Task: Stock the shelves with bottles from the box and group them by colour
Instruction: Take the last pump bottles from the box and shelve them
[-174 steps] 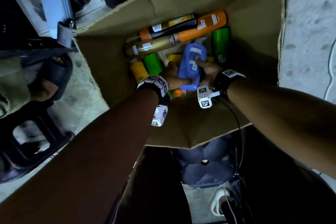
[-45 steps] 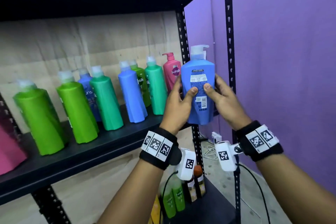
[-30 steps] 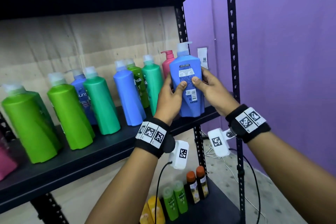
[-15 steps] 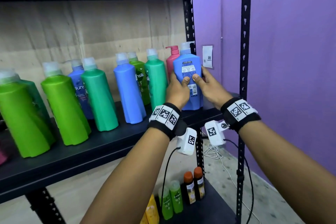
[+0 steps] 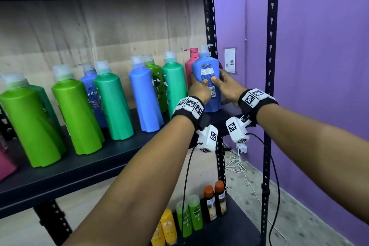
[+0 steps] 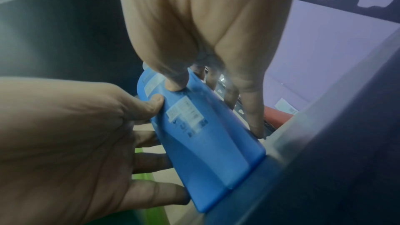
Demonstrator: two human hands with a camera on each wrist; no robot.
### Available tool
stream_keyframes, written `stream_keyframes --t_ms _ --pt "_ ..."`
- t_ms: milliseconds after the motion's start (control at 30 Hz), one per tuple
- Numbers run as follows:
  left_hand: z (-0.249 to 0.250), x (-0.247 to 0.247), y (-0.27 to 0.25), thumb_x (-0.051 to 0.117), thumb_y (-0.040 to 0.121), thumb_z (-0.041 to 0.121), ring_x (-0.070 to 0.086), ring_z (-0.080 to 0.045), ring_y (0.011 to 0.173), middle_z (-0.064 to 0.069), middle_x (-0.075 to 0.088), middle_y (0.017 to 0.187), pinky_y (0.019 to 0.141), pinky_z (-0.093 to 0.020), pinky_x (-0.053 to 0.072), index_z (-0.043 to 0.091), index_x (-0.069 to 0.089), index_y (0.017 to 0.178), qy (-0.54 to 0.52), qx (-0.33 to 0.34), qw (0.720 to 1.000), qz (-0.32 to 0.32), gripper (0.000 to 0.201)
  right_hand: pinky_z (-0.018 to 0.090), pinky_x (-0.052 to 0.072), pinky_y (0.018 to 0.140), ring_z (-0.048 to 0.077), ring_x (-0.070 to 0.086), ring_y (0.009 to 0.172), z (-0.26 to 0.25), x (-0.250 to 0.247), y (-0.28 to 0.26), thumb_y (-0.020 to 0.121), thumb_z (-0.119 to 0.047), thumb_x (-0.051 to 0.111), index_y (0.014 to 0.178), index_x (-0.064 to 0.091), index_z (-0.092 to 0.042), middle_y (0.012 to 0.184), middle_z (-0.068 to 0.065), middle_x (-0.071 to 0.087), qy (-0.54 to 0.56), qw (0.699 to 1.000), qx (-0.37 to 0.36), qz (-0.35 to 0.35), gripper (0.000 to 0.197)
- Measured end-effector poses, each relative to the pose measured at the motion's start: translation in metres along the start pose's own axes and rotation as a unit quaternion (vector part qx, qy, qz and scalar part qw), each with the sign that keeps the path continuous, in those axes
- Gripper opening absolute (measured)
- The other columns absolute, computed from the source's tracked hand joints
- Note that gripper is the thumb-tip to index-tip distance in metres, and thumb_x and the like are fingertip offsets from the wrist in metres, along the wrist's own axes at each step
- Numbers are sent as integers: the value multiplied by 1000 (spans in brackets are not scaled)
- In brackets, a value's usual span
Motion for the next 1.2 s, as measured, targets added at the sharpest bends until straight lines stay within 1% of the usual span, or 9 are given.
stream_keyframes --t_ms 233,333,467,767,867,900,967,1067,1200 --pt "-8 1 -11 45 105 24 62 -36 117 -11 59 139 99 -41 51 23 29 152 4 5 1000 -1 50 53 55 96 20 67 111 18 9 -1 101 -43 54 141 49 -21 130 -2 66 26 995 14 97 46" --pt "-16 4 -15 47 103 19 62 -34 119 -12 59 139 103 -44 50 24 31 152 -1 3 1000 -20 52 48 55 97 19 67 111 26 12 -3 101 -39 57 137 52 -18 127 -1 68 31 993 12 116 42" --pt "-25 1 -23 44 102 16 55 -32 130 -11 51 149 109 -41 44 16 19 159 45 -1 998 -50 63 36 53 98 17 65 113 38 16 -7 99 -26 61 139 52 -16 127 -1 66 12 993 11 121 42" --pt "-20 -11 -67 40 106 17 49 -32 135 -16 52 147 109 -34 39 8 43 149 111 43 992 -40 44 40 45 109 21 58 120 27 25 -48 96 -15 59 135 53 -11 134 10 54 -20 985 -22 172 39" --pt "-12 -24 -89 40 106 15 54 -32 128 -16 61 137 104 -33 39 4 56 137 146 114 982 -28 36 23 46 90 16 62 95 12 19 -78 95 -8 56 124 60 -10 115 11 63 -86 982 -90 144 29" --pt "-10 -29 -97 41 106 15 56 -31 124 -16 64 132 102 -33 40 4 60 132 157 136 978 -16 34 20 43 81 14 60 87 7 17 -89 94 -7 55 120 62 -11 106 8 65 -126 977 -120 121 27" --pt "-7 -42 -113 43 104 16 58 -31 119 -13 66 124 99 -36 42 7 62 126 183 165 969 11 31 18 38 76 12 56 81 -1 17 -112 93 -6 56 114 65 -12 99 3 62 -199 960 -181 83 24" --pt "-8 -57 -135 48 98 16 60 -27 112 -8 67 117 95 -41 46 11 64 117 234 190 953 9 25 30 46 85 19 57 96 0 19 -142 93 -7 55 114 64 -9 105 5 60 -288 930 -228 18 23" --pt "-27 -67 -160 51 95 19 61 -22 99 -1 66 106 84 -39 49 16 62 105 281 201 938 -8 15 39 51 87 18 57 101 24 30 -167 95 -19 51 110 63 -17 103 -4 58 -345 915 -202 -56 20"
Point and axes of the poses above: each hand's wrist, its own y-axis towards the middle knuckle, its own x-axis out of the palm, z = x × y, the point moved 3 cm from there along y, towards the middle knuckle
